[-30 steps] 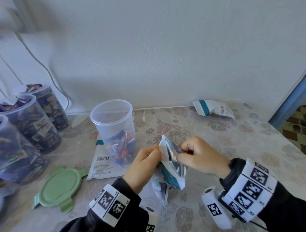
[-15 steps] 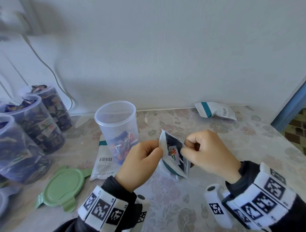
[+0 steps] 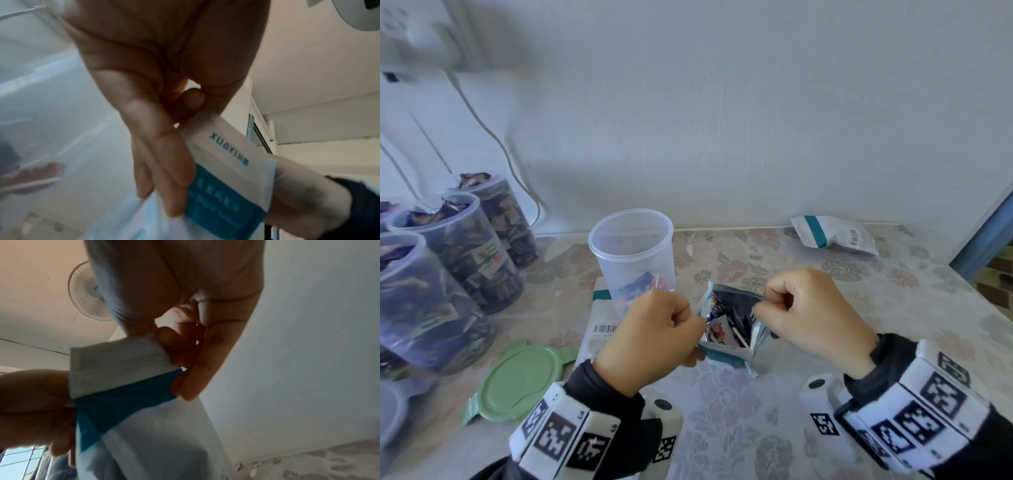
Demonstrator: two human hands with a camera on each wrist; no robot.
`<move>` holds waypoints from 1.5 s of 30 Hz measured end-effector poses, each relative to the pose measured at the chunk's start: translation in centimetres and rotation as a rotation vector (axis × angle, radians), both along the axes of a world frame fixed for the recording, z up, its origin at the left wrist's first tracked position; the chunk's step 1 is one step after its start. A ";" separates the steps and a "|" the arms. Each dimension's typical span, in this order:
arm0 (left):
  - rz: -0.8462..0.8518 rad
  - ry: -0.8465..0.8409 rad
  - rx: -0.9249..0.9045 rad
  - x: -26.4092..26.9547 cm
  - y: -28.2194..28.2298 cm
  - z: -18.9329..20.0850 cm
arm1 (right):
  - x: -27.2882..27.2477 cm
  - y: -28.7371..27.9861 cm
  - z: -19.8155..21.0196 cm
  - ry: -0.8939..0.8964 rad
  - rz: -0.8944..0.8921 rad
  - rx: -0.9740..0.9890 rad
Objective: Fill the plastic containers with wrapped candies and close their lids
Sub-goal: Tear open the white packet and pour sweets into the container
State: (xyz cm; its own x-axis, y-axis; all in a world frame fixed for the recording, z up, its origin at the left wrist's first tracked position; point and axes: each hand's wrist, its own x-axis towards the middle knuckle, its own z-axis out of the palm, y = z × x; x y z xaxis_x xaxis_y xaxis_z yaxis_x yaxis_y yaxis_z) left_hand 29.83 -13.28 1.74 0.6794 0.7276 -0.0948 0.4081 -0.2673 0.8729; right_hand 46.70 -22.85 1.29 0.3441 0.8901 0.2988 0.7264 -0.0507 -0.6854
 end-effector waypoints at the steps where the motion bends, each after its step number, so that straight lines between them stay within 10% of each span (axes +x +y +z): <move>1: 0.017 -0.027 -0.028 0.0 0.0 0.2 | 0.1 0.0 0.1 0.022 0.018 -0.005; 12: 0.018 -0.268 -0.059 -1.1 1.1 2.2 | 2.3 1.6 -2.4 0.643 -0.073 -0.280; 20: -0.005 -0.293 -0.045 -2.2 2.5 4.6 | 2.0 2.6 0.0 1.081 -0.013 -0.063; 45: 0.289 -0.315 0.241 -2.0 10.8 11.3 | 2.5 11.6 10.1 0.010 -0.173 0.666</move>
